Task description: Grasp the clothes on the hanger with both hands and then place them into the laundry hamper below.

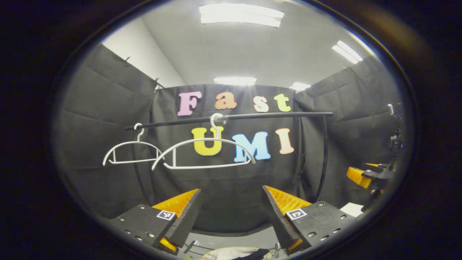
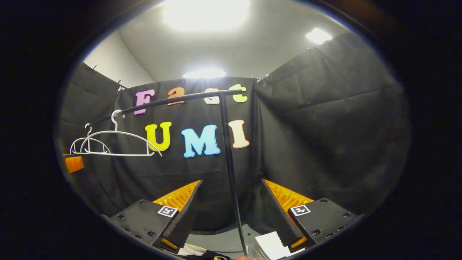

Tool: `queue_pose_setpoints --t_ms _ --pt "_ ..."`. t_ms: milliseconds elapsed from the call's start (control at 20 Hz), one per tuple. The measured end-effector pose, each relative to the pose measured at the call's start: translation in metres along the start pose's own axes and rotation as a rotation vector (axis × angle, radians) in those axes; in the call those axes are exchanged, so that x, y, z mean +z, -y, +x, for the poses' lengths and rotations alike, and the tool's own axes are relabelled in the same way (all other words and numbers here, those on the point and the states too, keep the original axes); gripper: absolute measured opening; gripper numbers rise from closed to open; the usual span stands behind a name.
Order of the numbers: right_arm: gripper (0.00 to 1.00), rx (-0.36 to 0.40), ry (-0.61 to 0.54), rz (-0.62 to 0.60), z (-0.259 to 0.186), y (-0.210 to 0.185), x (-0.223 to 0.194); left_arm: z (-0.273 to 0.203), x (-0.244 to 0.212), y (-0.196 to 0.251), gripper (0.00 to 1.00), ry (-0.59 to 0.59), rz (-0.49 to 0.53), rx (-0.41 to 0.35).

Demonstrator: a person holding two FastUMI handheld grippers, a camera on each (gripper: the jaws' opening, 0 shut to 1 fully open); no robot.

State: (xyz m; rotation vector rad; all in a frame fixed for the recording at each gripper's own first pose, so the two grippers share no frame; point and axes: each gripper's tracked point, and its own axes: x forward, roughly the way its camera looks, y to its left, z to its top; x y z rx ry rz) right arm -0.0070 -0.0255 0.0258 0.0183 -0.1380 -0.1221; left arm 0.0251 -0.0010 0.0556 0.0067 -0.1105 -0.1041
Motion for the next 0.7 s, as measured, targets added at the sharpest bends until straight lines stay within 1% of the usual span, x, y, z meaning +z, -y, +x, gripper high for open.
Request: queue_pose_setpoints --t_ms 150,400,500,650,700 --pt "0.97 -0.010 0.013 -0.016 -0.003 -0.005 0.008 0.004 0.001 -0.001 0.94 0.033 -0.045 -0.026" --pt "0.97 -0.026 -0.006 -0.003 -0.009 -0.014 0.003 0.006 -0.012 -0.014 0.94 0.025 -0.079 -0.036" --pt "0.97 -0.046 -0.007 0.007 -0.010 -0.013 0.002 0.003 -0.020 -0.023 0.94 0.023 -0.074 -0.028" --pt "0.97 -0.054 -0.033 0.037 -0.011 -0.018 -0.007 0.005 -0.034 -0.039 0.94 0.006 -0.049 0.013" --pt "0.97 -0.056 -0.037 0.040 -0.021 -0.013 -0.007 0.007 -0.037 -0.042 0.94 0.002 -0.045 0.020"
